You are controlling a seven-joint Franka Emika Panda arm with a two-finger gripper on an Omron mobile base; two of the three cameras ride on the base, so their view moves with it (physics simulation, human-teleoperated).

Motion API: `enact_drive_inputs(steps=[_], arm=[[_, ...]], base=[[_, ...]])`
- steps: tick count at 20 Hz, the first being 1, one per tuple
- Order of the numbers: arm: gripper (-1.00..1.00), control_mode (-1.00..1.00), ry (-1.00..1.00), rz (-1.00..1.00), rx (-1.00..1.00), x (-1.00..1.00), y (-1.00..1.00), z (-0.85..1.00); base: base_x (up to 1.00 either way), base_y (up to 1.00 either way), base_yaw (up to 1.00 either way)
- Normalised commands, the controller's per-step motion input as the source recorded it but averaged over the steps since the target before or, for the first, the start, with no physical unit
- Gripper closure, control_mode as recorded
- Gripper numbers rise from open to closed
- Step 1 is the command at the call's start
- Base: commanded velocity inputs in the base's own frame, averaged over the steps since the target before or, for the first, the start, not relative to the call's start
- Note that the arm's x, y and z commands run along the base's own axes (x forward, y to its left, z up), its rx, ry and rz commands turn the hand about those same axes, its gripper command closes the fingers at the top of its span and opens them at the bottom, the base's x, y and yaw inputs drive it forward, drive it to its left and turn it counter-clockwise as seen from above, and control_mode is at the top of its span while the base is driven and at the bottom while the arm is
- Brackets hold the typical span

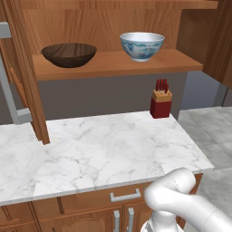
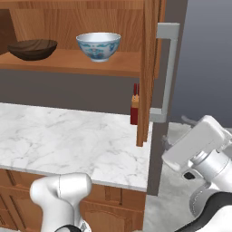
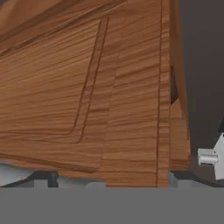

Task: Open the cabinet. Pick the bowls from the counter and place them in the cabinet. Then close the cabinet.

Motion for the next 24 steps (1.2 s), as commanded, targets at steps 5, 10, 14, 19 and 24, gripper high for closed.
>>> enact_drive_inputs(steps=[5,10,14,19,24], arm=[[-1.0,-1.0,0.0,0.2,0.09,0.47,-0.05,-0.31],[-1.0,-1.0,-0.01,0.17,0.05,0.41,0.0,-0.03],[-1.0,-1.0,0.0,0.11,0.01,0.19,0.0,0.0],[-1.0,-1.0,0.01,0.06,-0.02,0.0,0.0,0.0],[-1.0,-1.0,0.04,-0.05,-0.08,0.07,0.0,0.0]], base=[[0.0,0.0,0.0],[0.0,0.0,0.0],[0.0,0.0,0.0],[0.0,0.0,0.0],[0.0,0.0,0.0]])
